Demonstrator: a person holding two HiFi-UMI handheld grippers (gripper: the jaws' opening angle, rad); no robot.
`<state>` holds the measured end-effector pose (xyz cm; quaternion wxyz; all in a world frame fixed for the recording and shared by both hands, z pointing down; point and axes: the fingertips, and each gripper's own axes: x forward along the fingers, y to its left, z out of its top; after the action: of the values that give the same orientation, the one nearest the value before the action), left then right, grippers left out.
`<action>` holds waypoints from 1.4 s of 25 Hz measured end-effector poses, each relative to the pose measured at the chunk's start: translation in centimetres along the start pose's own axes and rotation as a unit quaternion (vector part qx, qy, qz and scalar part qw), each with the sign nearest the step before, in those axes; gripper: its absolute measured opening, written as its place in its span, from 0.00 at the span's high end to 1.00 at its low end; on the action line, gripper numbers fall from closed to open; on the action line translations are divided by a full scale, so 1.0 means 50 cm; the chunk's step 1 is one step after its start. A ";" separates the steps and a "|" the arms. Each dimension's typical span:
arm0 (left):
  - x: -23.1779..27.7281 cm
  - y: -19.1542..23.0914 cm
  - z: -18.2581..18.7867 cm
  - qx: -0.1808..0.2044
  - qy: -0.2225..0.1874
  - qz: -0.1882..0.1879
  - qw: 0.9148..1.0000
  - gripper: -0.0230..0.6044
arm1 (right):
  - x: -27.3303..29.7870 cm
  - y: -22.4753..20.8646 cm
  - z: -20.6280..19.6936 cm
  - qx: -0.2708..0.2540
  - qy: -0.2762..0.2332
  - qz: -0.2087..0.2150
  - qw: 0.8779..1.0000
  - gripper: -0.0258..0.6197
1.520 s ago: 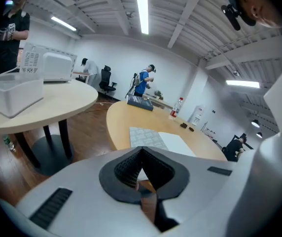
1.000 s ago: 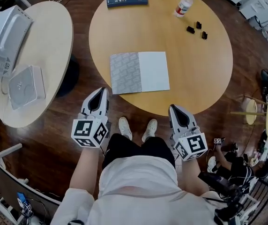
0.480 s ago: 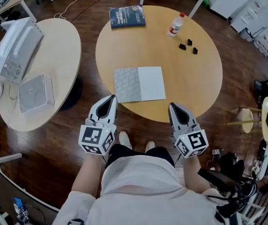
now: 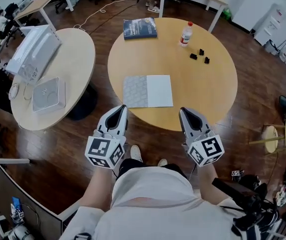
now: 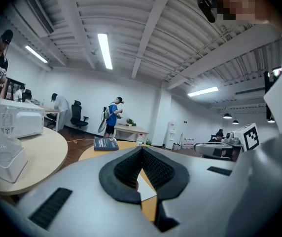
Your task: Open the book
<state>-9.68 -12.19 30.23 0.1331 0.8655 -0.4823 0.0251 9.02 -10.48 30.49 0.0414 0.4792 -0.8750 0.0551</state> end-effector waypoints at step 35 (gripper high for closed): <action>-0.118 -0.109 0.035 0.038 -0.038 0.014 0.998 0.95 | -0.128 0.044 0.068 -0.030 -0.036 0.013 0.999 0.95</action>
<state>-8.38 -5.00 26.42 0.0814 0.8632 -0.4980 0.0126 10.55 -4.45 26.19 0.0240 0.4683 -0.8832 0.0120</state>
